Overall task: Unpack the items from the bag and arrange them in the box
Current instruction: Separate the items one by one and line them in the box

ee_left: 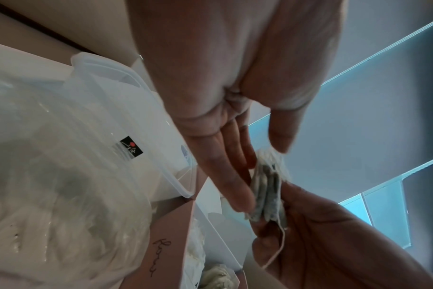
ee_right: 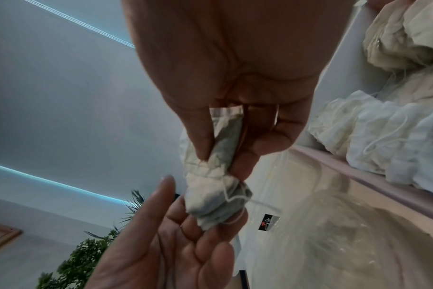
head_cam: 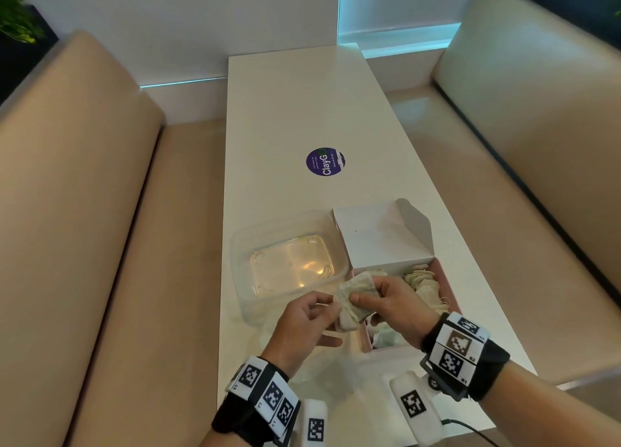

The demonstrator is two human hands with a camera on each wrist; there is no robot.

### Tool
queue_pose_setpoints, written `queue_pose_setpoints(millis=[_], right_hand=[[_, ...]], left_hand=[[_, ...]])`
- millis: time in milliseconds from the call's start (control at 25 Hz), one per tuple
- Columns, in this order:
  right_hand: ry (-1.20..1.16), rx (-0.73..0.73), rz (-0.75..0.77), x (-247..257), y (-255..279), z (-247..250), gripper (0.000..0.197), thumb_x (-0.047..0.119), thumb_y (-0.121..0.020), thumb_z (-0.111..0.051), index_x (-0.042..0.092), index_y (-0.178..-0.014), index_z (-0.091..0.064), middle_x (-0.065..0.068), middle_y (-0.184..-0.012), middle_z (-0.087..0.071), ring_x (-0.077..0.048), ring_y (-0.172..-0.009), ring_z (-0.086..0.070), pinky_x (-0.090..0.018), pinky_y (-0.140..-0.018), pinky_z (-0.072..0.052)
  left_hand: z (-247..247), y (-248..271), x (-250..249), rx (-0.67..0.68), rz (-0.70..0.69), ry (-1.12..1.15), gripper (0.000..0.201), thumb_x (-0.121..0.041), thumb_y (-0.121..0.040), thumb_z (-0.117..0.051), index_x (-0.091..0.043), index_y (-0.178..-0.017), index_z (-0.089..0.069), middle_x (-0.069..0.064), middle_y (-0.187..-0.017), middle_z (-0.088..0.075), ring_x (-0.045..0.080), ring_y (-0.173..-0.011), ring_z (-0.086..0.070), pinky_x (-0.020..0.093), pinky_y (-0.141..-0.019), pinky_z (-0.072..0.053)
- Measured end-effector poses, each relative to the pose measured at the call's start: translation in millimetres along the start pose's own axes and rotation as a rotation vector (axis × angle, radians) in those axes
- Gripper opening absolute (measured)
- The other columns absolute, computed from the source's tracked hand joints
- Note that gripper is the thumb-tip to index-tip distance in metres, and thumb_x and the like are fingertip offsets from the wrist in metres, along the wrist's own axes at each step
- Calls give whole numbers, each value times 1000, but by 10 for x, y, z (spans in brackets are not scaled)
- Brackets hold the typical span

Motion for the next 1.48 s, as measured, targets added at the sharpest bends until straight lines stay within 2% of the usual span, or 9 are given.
queue_pose_setpoints(millis=[240, 400, 560, 720, 880, 960, 1120, 1280, 1480], right_hand=[[14, -11, -55, -81, 25, 112, 8, 13, -84, -66, 10, -90, -71, 4, -74, -70, -6, -65, -61, -20, -57, -46], [449, -211, 49, -84, 70, 720, 24, 22, -79, -73, 31, -59, -64, 11, -60, -61, -4, -60, -54, -22, -63, -42], [769, -2, -117, -441, 206, 714, 33, 25, -80, -71, 33, -56, -49, 8, -62, -51, -7, -58, -45, -14, -56, -36], [1007, 121, -63, -575, 152, 526, 29, 21, -85, -61, 22, -61, -44, 4, -62, -48, -15, -62, -45, -18, -51, -30], [1178, 248, -98, -721, 87, 306, 13, 20, -89, -52, 17, -97, -61, -8, -92, -67, -24, -84, -58, -29, -72, -44], [1204, 297, -142, -779, 79, 261, 27, 17, -91, -46, 26, -110, -63, -6, -105, -68, -24, -95, -61, -32, -82, -49], [1249, 375, -235, -836, 60, 167, 40, 9, -91, -40, 26, -120, -61, -9, -115, -64, -28, -102, -60, -32, -85, -47], [1342, 422, -298, -878, 13, 76, 38, 6, -92, -38, 16, -120, -60, -11, -117, -62, -28, -105, -59, -29, -80, -43], [1266, 442, -294, -913, -25, 38, 30, 11, -93, -41, 11, -116, -60, -10, -120, -61, -27, -107, -58, -34, -90, -46]], left_hand=[[-39, -67, 48, -27, -70, -146, 26, 4, -79, -69, -16, -94, -63, 5, -85, -72, 18, -75, -68, 28, -67, -56], [50, -131, 219, -29, -65, -452, 24, -2, -78, -64, -25, -84, -64, -8, -78, -70, 8, -65, -61, 27, -69, -54], [-197, -90, 383, 183, -2, -650, 21, -4, -80, -61, -24, -85, -61, -12, -71, -59, -4, -49, -50, 8, -53, -39], [-396, -143, 463, 281, 11, -747, 20, -8, -81, -60, -20, -96, -62, -13, -59, -48, -1, -42, -41, 10, -48, -31], [-452, -234, 445, 333, -45, -848, 51, -7, -81, -60, -28, -127, -56, -7, -99, -60, 1, -54, -49, 7, -57, -34], [-464, -288, 473, 380, -34, -931, 67, -7, -83, -57, -36, -142, -40, 0, -127, -55, 13, -83, -63, 12, -72, -40], [-531, -356, 552, 474, -23, -1075, 70, -9, -86, -56, -30, -147, -30, 0, -146, -42, 19, -130, -43, 24, -105, -33], [-541, -382, 600, 488, -9, -1055, 71, -10, -86, -58, -30, -148, -29, 0, -142, -44, 18, -123, -46, 23, -101, -35], [-544, -403, 616, 493, -27, -1049, 76, -9, -85, -60, -32, -149, -27, 3, -136, -47, 20, -116, -48, 22, -94, -36]])
Point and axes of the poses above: each hand's wrist, its own y-axis away from the middle knuckle, its own z-axis out of the back of the hand, x = y × z, the point moved 8 cm from there along -y, towards the middle knuckle
